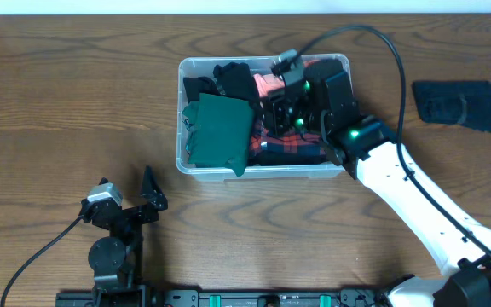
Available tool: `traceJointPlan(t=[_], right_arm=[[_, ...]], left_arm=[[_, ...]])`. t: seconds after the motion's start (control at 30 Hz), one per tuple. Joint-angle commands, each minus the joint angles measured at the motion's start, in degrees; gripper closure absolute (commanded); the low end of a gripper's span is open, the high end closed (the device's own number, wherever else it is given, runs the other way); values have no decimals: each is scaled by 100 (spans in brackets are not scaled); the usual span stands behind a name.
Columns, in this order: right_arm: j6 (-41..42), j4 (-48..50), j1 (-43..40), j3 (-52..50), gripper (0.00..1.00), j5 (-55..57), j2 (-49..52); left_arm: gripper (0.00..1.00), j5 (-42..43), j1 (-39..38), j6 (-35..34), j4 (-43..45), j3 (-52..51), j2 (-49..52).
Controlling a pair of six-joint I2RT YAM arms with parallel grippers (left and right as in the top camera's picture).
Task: Pack container
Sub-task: 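Lower the green garment into the bin's front left and push it flat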
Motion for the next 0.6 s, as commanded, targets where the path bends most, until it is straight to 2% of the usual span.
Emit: traceJointPlan(t=[0.0,0.3,0.57], right_arm=[[-448,-72,313,234,99,490,-52],[-426,-876,1250,232,99,1130,297],[-332,-1167,1530,232,99,1121,1143]], left_arm=[[2,-52,-13,13,-208,-125,-31],[2,-52,-13,13,-208,-125,-31],[2,-52,-13,13,-208,-125,-31]])
